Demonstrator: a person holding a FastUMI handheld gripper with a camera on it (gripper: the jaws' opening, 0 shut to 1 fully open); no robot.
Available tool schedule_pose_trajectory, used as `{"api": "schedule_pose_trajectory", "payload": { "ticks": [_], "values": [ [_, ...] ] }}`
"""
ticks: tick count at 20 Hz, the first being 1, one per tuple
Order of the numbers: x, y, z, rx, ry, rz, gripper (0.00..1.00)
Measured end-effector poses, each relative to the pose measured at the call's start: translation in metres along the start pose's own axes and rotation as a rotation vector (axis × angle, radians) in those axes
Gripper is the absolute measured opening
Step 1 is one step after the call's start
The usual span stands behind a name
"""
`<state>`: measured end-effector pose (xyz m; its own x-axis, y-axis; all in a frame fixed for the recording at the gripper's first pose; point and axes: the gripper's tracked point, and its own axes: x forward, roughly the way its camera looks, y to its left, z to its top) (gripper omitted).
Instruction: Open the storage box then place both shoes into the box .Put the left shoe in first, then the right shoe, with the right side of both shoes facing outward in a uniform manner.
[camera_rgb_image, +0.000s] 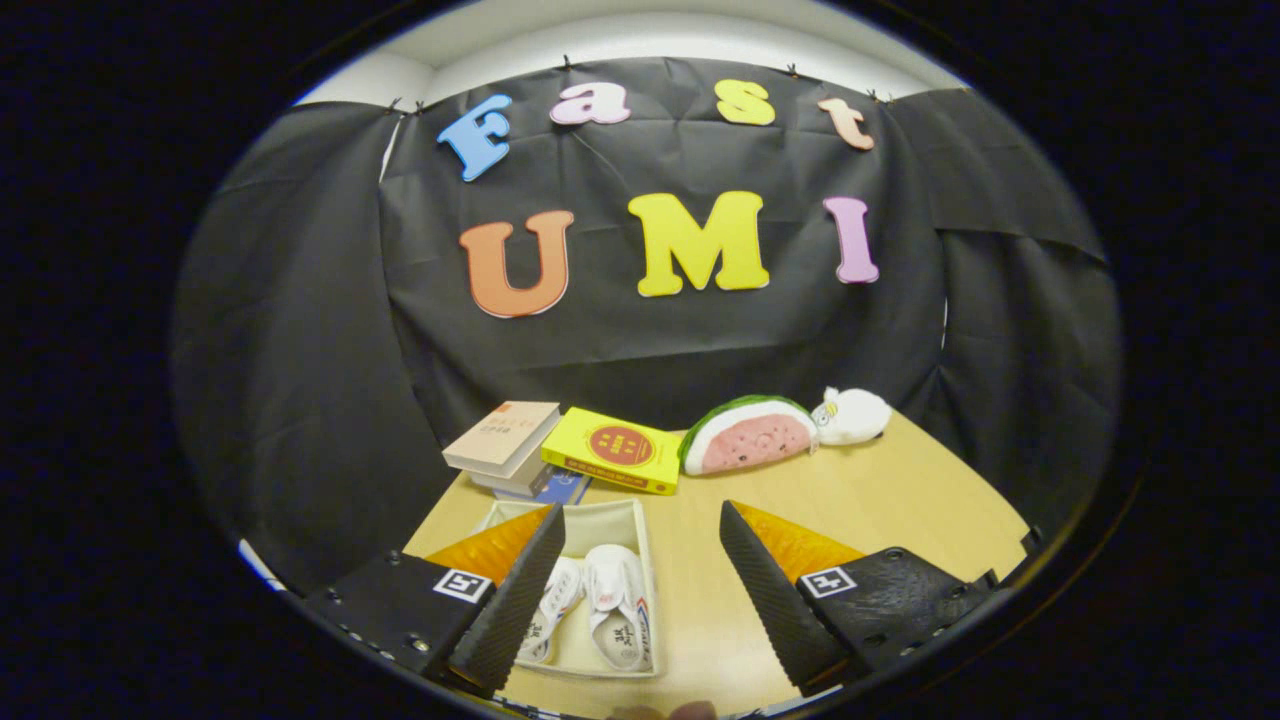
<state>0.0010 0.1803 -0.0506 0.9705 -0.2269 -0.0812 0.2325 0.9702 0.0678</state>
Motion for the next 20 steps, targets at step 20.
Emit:
{"api": "schedule_pose_trajectory", "payload": {
  "ticks": [20],
  "values": [
    [-0.109, -0.068, -0.007, -0.09, -0.153, 0.095, 0.96]
  ]
}}
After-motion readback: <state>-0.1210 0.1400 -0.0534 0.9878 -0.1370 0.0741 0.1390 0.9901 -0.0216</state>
